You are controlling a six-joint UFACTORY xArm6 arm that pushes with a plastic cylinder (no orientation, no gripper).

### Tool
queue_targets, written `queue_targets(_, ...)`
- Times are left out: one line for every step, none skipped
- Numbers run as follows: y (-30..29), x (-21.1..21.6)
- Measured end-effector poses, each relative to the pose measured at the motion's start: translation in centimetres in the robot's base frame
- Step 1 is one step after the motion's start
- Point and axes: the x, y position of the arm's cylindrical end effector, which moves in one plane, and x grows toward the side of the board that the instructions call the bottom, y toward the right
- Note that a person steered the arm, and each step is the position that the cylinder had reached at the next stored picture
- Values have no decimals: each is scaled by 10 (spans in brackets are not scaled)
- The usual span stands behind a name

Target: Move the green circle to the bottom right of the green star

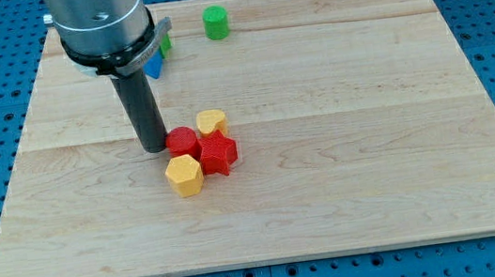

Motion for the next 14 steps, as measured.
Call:
queue_targets(-8, 0)
queue_targets(-35, -3)
queue_targets(-10, -36)
queue_targets(11, -54)
queue_targets(11, -69)
queue_targets(68, -79)
queue_targets(176, -143)
queue_targets(179, -200)
queue_targets(111, -235)
queue_targets(20, -215)
queue_targets(7, -215)
queue_targets(83, -210)
queue_targets(146, -182)
queue_targets(55, -110)
